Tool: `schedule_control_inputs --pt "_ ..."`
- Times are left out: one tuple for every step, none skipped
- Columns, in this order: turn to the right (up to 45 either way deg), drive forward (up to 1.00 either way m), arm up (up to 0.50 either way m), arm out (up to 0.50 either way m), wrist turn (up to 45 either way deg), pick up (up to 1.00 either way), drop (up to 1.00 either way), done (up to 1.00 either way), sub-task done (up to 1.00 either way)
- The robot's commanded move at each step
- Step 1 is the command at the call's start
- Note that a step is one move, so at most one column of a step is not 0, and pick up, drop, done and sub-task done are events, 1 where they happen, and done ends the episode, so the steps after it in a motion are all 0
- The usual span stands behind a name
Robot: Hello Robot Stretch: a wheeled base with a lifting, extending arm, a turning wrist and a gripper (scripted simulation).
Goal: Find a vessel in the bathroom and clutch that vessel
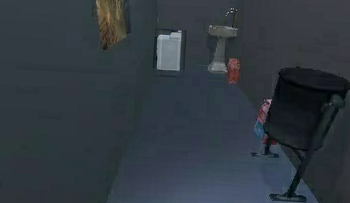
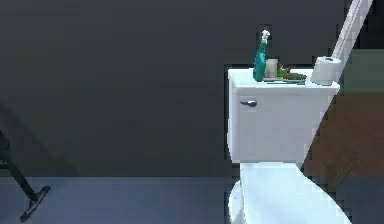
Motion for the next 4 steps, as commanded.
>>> schedule_control_inputs --pt "0.0 0.05 0.00 0.00 0.0 0.00 0.00 0.00 0.00" --pt "9.0 0.00 0.00 0.00 0.0 0.00 0.00 0.00 0.00" --pt "0.0 1.00 0.00 0.00 0.0 0.00 0.00 0.00 0.00" --pt "0.0 0.75 0.00 0.00 0.0 0.00 0.00 0.00 0.00"
